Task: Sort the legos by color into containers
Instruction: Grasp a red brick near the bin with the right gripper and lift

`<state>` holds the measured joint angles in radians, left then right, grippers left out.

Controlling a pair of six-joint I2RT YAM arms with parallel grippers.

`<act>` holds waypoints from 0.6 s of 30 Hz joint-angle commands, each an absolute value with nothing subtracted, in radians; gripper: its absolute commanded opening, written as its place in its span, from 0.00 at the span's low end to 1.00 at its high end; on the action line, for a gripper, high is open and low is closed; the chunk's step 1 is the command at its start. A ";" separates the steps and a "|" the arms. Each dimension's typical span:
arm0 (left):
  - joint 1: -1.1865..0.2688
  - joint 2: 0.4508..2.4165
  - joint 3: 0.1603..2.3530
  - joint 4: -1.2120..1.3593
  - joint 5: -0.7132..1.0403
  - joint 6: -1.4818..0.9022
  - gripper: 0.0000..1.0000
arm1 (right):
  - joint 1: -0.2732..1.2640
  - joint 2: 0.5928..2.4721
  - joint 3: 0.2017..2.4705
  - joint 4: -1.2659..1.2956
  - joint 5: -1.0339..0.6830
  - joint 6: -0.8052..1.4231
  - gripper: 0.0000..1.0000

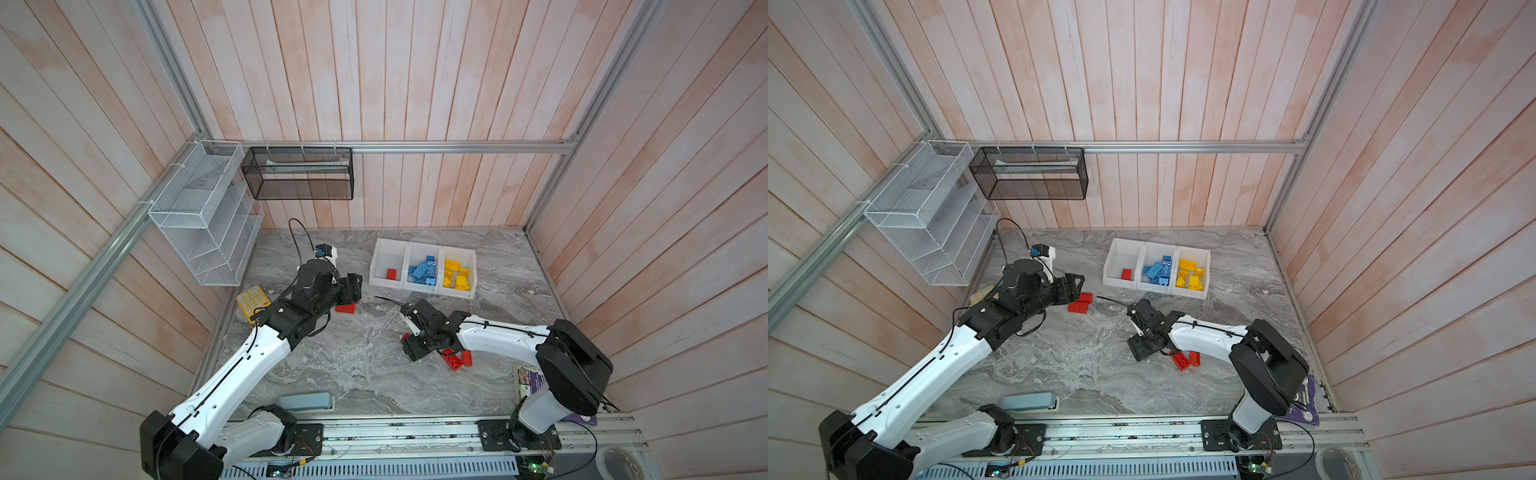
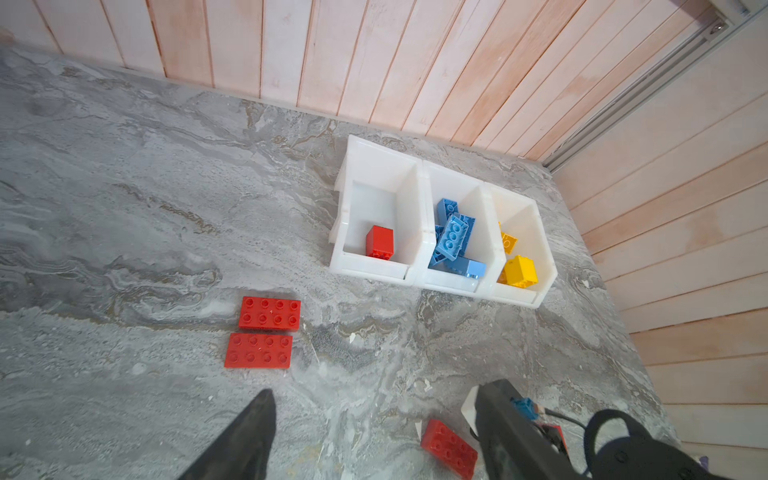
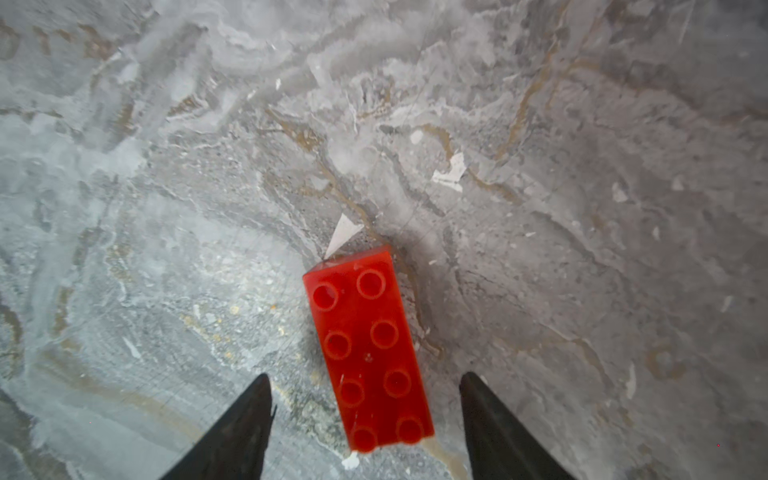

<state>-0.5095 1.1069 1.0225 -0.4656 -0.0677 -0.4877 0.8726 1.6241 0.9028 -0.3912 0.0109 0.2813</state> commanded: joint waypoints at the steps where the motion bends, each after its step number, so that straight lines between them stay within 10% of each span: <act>1: -0.506 1.078 1.005 -0.504 -0.116 -0.492 0.77 | 0.879 1.654 0.930 -0.432 0.038 0.293 0.55; 6: -0.506 1.078 1.035 -0.530 -0.130 -0.471 0.77 | 0.880 1.665 0.937 -0.438 0.030 0.308 0.29; 18: -0.506 1.030 0.942 -0.565 -0.128 -0.499 0.79 | 0.821 1.706 1.198 -0.508 -0.011 0.311 0.22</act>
